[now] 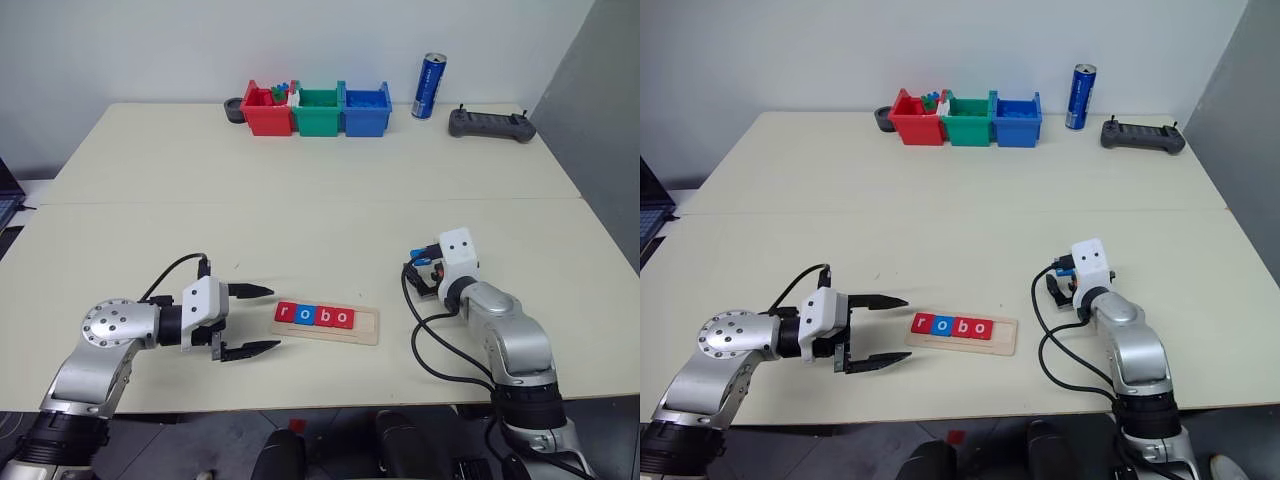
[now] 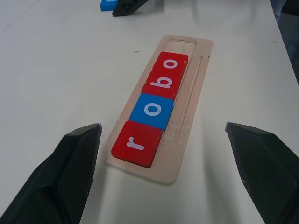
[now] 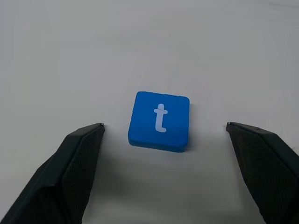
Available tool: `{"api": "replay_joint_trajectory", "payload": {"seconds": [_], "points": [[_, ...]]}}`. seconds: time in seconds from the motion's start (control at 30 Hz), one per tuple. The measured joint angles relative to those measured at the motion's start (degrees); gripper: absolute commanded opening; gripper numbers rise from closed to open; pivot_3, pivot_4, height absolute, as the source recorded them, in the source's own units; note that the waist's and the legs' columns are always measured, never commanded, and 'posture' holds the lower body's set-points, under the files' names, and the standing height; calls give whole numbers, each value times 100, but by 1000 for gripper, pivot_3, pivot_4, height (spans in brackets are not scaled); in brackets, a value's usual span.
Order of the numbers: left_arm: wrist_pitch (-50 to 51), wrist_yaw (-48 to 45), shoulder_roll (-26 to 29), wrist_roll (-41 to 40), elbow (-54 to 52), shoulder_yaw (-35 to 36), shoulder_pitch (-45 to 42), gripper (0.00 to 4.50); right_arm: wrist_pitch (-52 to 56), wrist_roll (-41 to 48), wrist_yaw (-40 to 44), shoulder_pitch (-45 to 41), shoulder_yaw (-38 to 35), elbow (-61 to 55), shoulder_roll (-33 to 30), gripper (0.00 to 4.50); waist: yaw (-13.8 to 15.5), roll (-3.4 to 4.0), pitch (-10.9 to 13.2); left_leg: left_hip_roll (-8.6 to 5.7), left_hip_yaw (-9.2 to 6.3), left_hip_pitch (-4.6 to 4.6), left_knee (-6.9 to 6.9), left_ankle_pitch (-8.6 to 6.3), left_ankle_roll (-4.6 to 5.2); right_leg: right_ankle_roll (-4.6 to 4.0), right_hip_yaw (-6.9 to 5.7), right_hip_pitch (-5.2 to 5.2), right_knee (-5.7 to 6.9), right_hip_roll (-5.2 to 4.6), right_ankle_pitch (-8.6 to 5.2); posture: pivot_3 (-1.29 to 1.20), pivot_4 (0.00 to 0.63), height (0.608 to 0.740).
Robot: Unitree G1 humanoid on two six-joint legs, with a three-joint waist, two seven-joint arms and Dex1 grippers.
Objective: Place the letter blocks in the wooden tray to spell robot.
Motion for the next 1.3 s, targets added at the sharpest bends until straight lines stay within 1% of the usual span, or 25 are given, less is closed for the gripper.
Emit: {"api": "replay_joint_trajectory", "payload": {"seconds": [0.03,0.07,0.23,0.27,0.37,0.47,0.6,0.7,0.8,0.87,0.93,1.07,1.1,1.17,1.2,1.27,1.3], "points": [[4,1,-2,0,1,-2,-23,4500,-36,17,-52,-28,-48,87,62,3904,-2,0,0,0,1,9,-1,0,0,0,1,8,0,0,0,0,150,740],[11,1,-2,0,1,-3,-31,4500,-63,30,-118,-52,-106,149,108,3587,-4,0,0,0,2,19,-3,0,0,0,2,17,-1,0,0,0,150,740],[25,-6,-2,0,1,-3,-28,4500,-92,147,-348,-101,-386,261,237,1701,-7,-1,-1,0,2,26,-3,0,0,1,3,23,-2,1,-1,0,150,740],[25,-8,-2,0,1,-3,-20,4500,-92,171,-367,-92,-397,252,241,1438,-7,-1,-1,1,2,26,-3,0,0,1,3,23,-2,2,-1,0,150,740],[27,-11,-4,0,1,-7,-8,4500,-58,174,-396,78,-339,25,247,1459,-2,-1,-1,1,0,25,-7,-1,1,0,1,23,-2,2,-1,0,150,740],[72,-22,-6,-1,0,-18,-9,4500,261,178,-394,493,-166,-673,200,1459,2,0,-1,1,0,22,-10,-1,0,0,2,21,-6,1,-2,0,150,740],[190,-71,-6,-1,-27,-92,-98,4500,1007,208,-481,1283,115,-1993,237,1459,12,1,0,1,-3,18,-11,-1,0,1,0,17,-5,1,-4,0,150,740],[397,-100,-5,-3,-170,-187,-268,4500,1467,231,-715,2020,467,-2957,568,1459,10,0,-1,2,-4,17,-10,-1,0,12,1,17,-5,2,-11,0,150,740],[583,-122,-2,-6,-265,-246,-475,4500,1605,202,-990,2306,744,-3265,866,1459,-14,0,-1,3,9,24,-7,0,-1,28,10,17,-6,2,-20,0,150,740],[672,-128,2,-9,-345,-266,-528,4500,1554,177,-1124,2329,744,-3248,1023,2213,-20,0,-1,4,10,26,-6,0,-1,29,10,17,-6,3,-21,0,150,740],[803,-132,7,-10,-395,-278,-581,4500,1427,176,-1219,2314,674,-3163,1177,2852,-10,0,-1,4,5,25,-7,0,-1,30,8,18,-6,5,-21,0,150,740],[1006,-125,44,-14,-501,-277,-712,4500,1294,186,-1259,2121,464,-3066,1253,4273,-8,0,-1,4,7,21,-7,0,-1,29,10,18,-11,4,-21,0,150,740],[1042,-121,54,-15,-554,-276,-716,4500,1280,191,-1248,2048,403,-3073,1237,4474,-8,0,-1,4,7,21,-8,0,-1,29,10,17,-11,4,-21,0,150,740],[1109,-111,56,-21,-642,-274,-715,4500,1266,244,-1148,1883,282,-3079,1107,4474,-7,1,0,4,5,21,-9,0,-1,23,8,17,-10,4,-18,0,150,740],[1134,-102,57,-25,-665,-273,-715,4500,1256,305,-1006,1755,256,-3078,916,4474,-8,2,1,4,7,21,-9,0,-1,22,10,16,-11,4,-17,0,150,740],[1218,-74,57,-34,-728,-270,-711,4500,1237,572,-474,1427,185,-3064,368,4474,-9,2,1,4,8,20,-7,0,-1,21,9,17,-12,4,-16,0,150,740],[1231,-58,57,-37,-763,-269,-709,4500,1195,743,-70,1295,198,-3045,-79,4474,-8,4,2,2,7,20,-7,0,0,22,8,17,-14,3,-17,0,150,740]]}}
